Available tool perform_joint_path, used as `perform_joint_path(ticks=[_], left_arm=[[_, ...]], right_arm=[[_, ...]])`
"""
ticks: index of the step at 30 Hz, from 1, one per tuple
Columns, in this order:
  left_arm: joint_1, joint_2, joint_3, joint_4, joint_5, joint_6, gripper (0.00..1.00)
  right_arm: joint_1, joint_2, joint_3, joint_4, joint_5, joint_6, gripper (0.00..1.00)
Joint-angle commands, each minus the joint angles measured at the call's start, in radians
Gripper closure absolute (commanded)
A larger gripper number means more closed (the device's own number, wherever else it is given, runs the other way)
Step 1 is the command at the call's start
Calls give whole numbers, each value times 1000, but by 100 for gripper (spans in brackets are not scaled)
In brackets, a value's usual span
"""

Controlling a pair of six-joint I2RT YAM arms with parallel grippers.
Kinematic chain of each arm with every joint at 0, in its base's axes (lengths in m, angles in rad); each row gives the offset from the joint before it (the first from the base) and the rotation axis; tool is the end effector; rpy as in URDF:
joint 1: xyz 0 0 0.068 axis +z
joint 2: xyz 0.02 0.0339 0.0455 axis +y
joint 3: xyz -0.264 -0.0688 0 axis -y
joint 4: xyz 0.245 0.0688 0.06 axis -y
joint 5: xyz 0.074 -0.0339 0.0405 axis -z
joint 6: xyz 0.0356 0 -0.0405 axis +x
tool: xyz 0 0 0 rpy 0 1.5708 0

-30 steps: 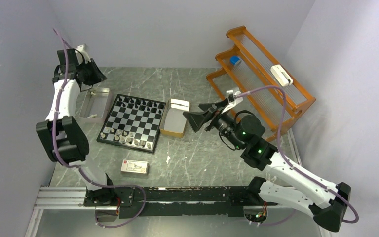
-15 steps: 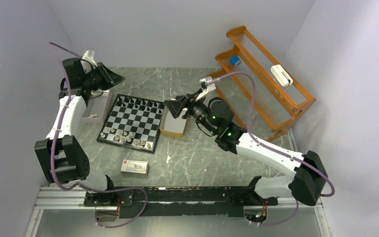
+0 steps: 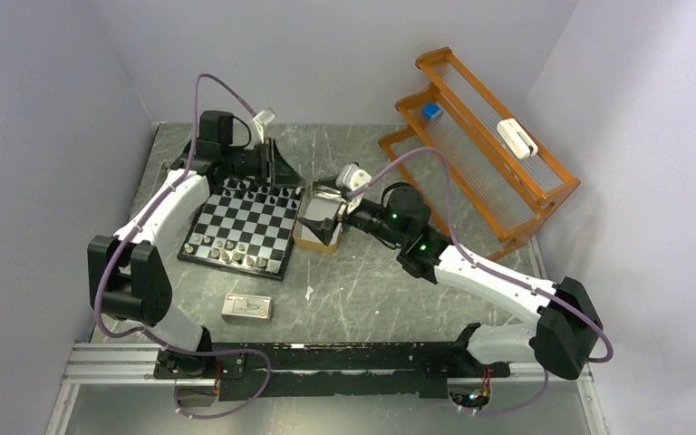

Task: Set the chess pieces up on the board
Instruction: Place the chess piece on the chessboard.

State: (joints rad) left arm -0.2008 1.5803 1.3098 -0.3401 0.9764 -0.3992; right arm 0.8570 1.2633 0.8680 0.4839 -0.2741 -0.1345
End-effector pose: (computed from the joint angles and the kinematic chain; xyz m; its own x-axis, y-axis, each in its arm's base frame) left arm 0.3386 -0.0990 0.3160 -0.8196 -0.0553 -0.5703 0.4974 0.4253 -0.7561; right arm 0.1873 0.2309 0.3357 0.1787 0.0091 -0.9839 -0.8883 0.4316 -0.1573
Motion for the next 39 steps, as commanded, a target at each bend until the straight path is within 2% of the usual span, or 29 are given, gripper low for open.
perform_joint_path(ticks=[1, 4, 6, 9, 14, 17, 22, 29, 35, 39], left_arm=[[-28, -55, -52, -2, 142, 58, 82], [-59, -57, -40, -106, 107, 142, 81], [-85, -49, -37, -145, 75, 168, 81], [-122, -47, -65, -162, 101, 187, 83], [-155, -73, -120, -147, 113, 205, 82], [-177, -76, -126, -150, 124, 214, 82], [-203, -74, -130, -140, 154, 217, 81], [-228, -88, -132, -112, 134, 182, 81], [-262, -102, -123, -67, 162, 156, 80], [-283, -96, -119, -67, 174, 163, 80]], right_arm=[[-40, -66, -63, -17, -87, -183, 0], [-76, -103, -102, -66, -166, -309, 2], [-121, -114, -75, -209, -250, -457, 7], [-205, -121, -35, -356, -416, -593, 16], [-281, -95, -13, -395, -626, -716, 30], [-282, -42, 60, -502, -698, -796, 32], [-282, 40, 95, -512, -808, -804, 29], [-283, 42, 78, -489, -803, -816, 24], [-283, 71, 106, -523, -872, -796, 37], [-283, 64, 82, -463, -903, -766, 38]])
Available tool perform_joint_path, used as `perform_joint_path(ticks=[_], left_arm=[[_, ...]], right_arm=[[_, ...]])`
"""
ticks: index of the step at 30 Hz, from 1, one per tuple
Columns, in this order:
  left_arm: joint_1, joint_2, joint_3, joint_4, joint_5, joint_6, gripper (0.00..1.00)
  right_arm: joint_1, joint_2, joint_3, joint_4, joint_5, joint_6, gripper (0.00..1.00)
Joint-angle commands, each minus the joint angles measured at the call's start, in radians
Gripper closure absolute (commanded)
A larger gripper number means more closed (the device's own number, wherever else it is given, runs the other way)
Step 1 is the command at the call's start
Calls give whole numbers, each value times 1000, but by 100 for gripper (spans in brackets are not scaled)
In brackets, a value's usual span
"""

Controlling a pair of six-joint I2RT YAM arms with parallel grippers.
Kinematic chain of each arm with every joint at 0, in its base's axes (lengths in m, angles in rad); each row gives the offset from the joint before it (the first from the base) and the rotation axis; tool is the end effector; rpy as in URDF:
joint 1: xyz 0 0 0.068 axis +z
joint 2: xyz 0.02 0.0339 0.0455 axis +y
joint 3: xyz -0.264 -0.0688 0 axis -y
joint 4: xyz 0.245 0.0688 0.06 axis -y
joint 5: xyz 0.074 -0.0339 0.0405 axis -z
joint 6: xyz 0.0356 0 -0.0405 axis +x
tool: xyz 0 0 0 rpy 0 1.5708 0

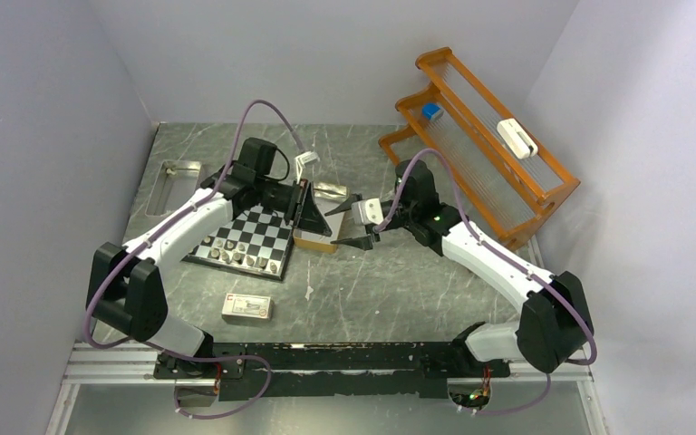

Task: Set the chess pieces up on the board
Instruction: Place the chess piece on the chessboard.

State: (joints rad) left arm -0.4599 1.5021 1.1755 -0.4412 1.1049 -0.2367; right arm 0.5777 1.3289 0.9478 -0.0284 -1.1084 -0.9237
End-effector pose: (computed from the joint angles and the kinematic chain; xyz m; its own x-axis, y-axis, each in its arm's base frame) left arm 0.2708 -0.1696 0.2926 -0.7869 0.2722 -0.5539 0.6078 0.1863 -0.7719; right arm 0.2247 0.1845 0.2986 0.5420 -0.0715 -0.8373 -0.8276 -0.2185 -0.5170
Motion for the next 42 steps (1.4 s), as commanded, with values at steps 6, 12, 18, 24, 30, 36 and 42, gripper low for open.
perform_joint_path(ticks=[6, 12, 18, 24, 30, 36, 42], left_arm=[[-49, -33, -12, 123, 75, -49, 80], [-49, -44, -12, 123, 92, -21, 80], [-49, -34, -3, 114, 119, -10, 80], [-49, -24, 15, 98, 118, 6, 81], [-49, -36, 6, 114, 139, 3, 81], [-49, -32, 22, 92, 141, 19, 81], [-49, -34, 13, 164, 150, -34, 81]], right_arm=[[-3, -4, -20, 75, -100, 32, 42], [-3, 4, 23, -134, -122, -101, 50], [-4, -29, 7, -164, -112, -125, 37], [-4, 4, 59, -306, -134, -219, 58], [-3, 11, 55, -287, -122, -206, 53], [-3, 22, 77, -334, -137, -232, 61], [-2, 56, 111, -410, -146, -285, 63]])
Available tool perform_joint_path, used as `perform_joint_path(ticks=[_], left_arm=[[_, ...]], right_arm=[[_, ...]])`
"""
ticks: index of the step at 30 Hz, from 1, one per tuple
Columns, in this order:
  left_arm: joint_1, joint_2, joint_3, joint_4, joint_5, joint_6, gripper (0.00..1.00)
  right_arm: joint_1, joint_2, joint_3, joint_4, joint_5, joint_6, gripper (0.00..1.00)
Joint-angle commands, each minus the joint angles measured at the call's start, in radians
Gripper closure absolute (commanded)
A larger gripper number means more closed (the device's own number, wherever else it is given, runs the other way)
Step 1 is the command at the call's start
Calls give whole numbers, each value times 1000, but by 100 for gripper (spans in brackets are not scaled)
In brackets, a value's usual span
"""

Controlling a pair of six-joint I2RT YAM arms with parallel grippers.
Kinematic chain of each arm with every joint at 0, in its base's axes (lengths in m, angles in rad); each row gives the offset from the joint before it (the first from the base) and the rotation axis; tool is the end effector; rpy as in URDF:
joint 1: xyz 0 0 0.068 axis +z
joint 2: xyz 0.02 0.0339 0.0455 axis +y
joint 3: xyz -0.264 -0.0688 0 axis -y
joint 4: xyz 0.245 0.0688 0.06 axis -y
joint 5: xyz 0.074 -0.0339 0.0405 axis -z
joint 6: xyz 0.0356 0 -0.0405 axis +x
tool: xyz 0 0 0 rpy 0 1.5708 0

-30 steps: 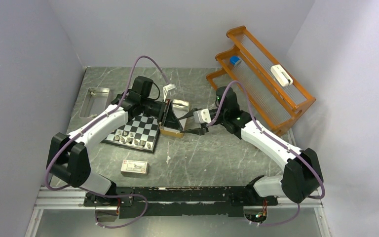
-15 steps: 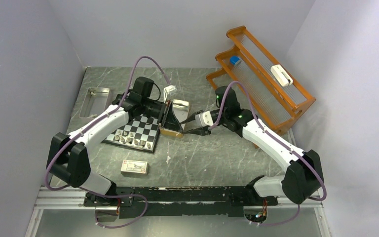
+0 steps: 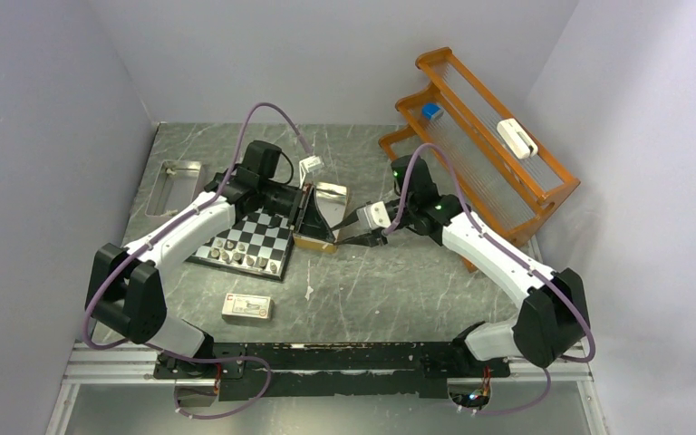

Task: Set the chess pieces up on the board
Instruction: Place the chess piece on the chessboard.

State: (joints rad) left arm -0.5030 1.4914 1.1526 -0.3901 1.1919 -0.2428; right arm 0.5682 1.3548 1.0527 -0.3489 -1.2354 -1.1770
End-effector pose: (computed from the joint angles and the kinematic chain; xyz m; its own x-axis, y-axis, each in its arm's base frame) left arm 0.2601 -0.1809 0.2938 -0.7553 0.3141 -0.5753 0.6221 0.0675 -0.7800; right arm 0.2207 0.1808 0.3038 0.5522 -0.0080 -0.8336 -0.7826 -0.3498 -0.5150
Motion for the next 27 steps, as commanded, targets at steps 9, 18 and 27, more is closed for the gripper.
perform_joint_path(ticks=[9, 18, 27], left_arm=[[-6, -24, 38, 157, 53, -63, 82], [-6, -21, 17, 229, 33, -126, 82], [-6, -22, 48, 169, -32, -107, 79]], right_arm=[[11, -1, -34, 12, 16, 46, 61], [22, -43, -120, 206, 43, 179, 85], [21, -105, -248, 461, 116, 416, 94]])
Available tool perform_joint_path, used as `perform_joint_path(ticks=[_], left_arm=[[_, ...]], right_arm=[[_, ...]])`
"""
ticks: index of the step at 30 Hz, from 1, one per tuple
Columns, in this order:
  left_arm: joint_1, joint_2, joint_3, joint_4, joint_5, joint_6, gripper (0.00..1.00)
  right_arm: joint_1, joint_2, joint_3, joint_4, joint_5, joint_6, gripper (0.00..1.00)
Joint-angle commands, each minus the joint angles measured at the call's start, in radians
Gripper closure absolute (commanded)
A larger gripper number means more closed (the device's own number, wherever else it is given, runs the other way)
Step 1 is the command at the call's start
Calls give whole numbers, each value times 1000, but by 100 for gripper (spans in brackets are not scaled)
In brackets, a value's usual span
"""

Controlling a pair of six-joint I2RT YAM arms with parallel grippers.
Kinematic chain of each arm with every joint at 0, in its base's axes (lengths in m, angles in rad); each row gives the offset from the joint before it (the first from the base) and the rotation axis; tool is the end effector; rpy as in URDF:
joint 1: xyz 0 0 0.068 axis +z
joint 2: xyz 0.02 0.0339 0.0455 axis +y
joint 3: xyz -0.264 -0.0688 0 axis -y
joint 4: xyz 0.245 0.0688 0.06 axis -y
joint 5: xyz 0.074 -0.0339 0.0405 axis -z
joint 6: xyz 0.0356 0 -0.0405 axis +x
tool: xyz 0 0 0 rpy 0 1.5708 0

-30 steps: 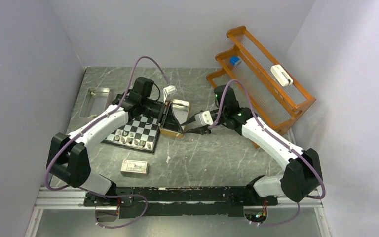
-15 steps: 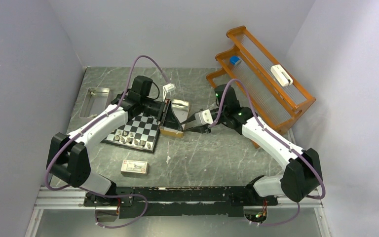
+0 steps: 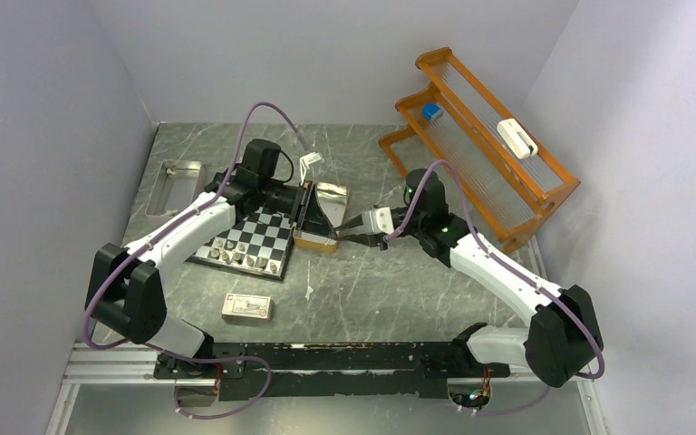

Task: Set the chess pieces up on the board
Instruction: Place the chess piece on the chessboard.

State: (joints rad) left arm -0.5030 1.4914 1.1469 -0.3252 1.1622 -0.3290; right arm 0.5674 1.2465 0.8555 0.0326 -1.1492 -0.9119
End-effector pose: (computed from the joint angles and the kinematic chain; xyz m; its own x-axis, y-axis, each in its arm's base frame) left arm 0.2638 -0.1824 0.2957 -0.7802 0.2828 -0.5579 0.6021 0.0979 -0.7924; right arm 0.2087 0.1715 0.2948 0.5625 -0.0252 -0.8264 -0.8097 -0.2189 -0.5445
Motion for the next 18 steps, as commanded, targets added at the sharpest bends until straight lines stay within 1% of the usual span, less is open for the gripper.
perform_joint_path(ticks=[1, 5, 8, 11, 13, 18], left_arm=[[-6, -20, 56, 105, -5, -22, 78], [-6, -14, 51, 115, -11, -28, 78], [-6, -6, 44, 112, -18, -25, 78], [-6, 2, 38, 119, -16, -28, 78], [-6, 10, 40, 113, -18, -18, 78], [-6, 43, 85, 47, -21, 29, 78]], right_arm=[[20, 2, -65, 112, 37, 184, 94], [21, -9, -132, 297, 77, 331, 94], [22, -17, -174, 392, 100, 413, 95], [23, -23, -202, 432, 130, 456, 96], [22, -24, -207, 430, 147, 471, 96], [23, -5, -216, 441, 170, 504, 96]])
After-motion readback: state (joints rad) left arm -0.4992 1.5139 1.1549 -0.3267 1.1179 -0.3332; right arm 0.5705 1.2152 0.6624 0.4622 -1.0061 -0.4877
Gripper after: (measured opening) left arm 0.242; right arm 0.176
